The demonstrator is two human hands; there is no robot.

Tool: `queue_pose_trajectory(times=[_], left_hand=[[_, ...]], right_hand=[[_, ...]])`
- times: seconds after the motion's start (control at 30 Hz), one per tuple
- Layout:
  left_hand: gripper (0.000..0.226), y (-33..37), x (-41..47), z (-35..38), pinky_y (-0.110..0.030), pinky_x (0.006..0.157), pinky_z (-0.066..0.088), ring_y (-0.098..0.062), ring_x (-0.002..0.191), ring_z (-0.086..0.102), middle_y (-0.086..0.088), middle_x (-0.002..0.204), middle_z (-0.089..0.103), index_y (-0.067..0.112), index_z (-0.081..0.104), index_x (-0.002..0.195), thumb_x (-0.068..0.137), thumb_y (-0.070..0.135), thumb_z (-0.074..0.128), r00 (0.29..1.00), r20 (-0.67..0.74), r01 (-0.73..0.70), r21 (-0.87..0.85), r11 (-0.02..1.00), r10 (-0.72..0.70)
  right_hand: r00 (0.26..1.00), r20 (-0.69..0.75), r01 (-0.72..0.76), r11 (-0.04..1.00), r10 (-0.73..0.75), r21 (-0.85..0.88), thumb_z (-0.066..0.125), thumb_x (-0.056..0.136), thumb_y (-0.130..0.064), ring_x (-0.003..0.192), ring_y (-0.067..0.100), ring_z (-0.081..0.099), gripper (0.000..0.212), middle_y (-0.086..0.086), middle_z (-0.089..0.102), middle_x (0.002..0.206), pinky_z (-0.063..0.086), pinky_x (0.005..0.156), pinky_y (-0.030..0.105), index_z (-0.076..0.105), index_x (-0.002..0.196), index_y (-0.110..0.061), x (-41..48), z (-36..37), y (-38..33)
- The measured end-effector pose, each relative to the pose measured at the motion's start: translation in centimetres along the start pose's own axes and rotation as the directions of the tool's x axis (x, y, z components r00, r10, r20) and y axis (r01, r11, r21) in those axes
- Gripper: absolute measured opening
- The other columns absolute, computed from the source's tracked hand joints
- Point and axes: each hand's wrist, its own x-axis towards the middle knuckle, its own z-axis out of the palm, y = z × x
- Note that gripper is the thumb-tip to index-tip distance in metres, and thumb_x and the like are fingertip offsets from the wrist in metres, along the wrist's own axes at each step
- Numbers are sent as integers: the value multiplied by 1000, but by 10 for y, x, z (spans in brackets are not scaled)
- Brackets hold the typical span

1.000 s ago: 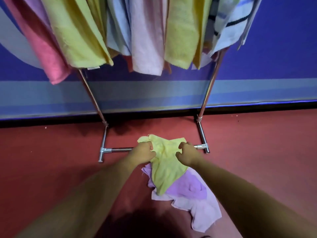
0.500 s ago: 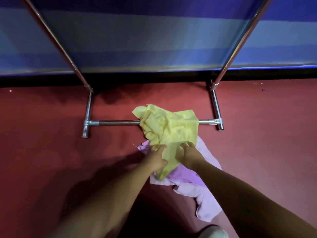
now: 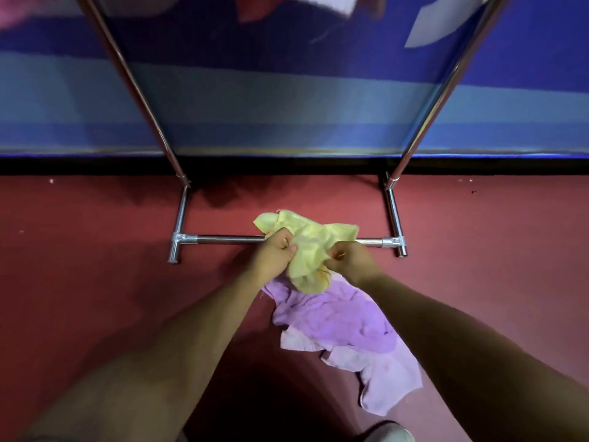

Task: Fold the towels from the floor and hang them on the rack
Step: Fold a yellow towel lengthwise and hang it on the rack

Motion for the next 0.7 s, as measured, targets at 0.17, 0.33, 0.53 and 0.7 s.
queue_pose_trajectory(times=[0.17,0.33,0.53,0.7], left_hand=[[24,102,-43,-51,-30,54,30,-17,56,41,1,59,46,20,46,75,96,12,56,978,-180,-130,-112,985,108],[19,193,-121,-98,-34,61,34,-19,65,46,-1,70,52,21,51,82,82,40,55,934,-297,-251,-150,956,199],[30,252,-229,-140,-17,64,48,2,70,63,12,82,71,23,69,94,76,45,78,890,-217,-387,104,916,401],[19,230,-280,-145,-28,65,37,-8,68,51,6,69,56,19,60,74,88,30,66,875,-259,-442,-86,893,408]], right_hand=[[970,-195,205,918,-145,340,71,83,2,44,-5,47,15,-6,58,59,37,52,14,63,75,-7,-59,-67,-87],[899,-400,382,763,-177,521,70,88,-9,57,6,51,12,0,61,69,41,55,19,63,79,-12,-142,-116,-167],[827,-500,544,592,-258,595,70,87,-14,69,15,55,13,2,63,71,46,69,31,66,74,-15,-230,-147,-234],[888,-398,459,514,-231,725,65,87,-12,63,18,48,10,1,55,63,40,59,28,65,76,-12,-264,-121,-222]])
